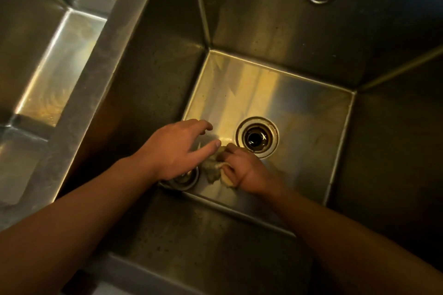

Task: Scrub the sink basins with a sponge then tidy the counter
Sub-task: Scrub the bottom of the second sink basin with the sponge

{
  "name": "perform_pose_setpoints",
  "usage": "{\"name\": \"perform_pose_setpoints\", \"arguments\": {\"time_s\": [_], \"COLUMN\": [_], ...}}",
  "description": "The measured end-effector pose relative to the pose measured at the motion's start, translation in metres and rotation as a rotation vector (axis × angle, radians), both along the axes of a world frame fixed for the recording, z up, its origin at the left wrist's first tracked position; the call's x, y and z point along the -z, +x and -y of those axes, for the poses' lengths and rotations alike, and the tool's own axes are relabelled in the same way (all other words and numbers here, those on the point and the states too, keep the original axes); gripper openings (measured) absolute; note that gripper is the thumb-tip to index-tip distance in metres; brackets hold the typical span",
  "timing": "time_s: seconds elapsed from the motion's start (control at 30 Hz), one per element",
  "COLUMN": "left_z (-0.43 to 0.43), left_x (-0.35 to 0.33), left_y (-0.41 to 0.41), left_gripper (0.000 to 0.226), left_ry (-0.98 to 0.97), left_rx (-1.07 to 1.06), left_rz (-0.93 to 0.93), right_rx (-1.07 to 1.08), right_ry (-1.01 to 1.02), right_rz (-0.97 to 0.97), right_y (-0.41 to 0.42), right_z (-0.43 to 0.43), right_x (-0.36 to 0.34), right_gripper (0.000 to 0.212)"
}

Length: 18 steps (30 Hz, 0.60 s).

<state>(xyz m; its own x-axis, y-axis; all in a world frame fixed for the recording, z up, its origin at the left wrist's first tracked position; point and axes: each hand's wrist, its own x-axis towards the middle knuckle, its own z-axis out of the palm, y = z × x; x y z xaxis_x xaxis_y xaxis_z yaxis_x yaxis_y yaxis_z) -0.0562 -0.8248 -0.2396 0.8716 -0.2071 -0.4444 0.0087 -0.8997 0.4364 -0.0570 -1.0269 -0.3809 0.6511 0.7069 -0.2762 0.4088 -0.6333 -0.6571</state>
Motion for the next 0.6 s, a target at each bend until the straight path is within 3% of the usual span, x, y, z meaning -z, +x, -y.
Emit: {"name": "perform_pose_setpoints", "arguments": {"time_s": [0.17, 0.3, 0.43, 0.6], "left_z": [0.01, 0.02, 0.035, 0.053], "left_x": [-0.007, -0.003, 0.01, 0.019], "left_y": [0.007, 0.027, 0.049, 0.063], "left_gripper": [0.068, 0.067, 0.064, 0.063], "left_ry": [-0.054, -0.045, -0.02, -0.045], "left_rx": [-0.003, 0.086, 0.184, 0.235], "left_rz": [0.036, 0.061, 0.084, 0.091], "right_rx": [0.403, 0.683, 0.813, 0.88], "right_ry": [0.191, 0.095, -0.021, -0.187], "right_rz": [0.086, 0.176, 0.242, 0.047], "right_y": [0.029, 0.072, 0.095, 0.07], "right_z": [0.034, 0.073, 0.107, 0.125], "right_x": [-0.028, -0.042, -0.041, -0.006], "right_gripper": [0.024, 0.023, 0.023, 0.036]}}
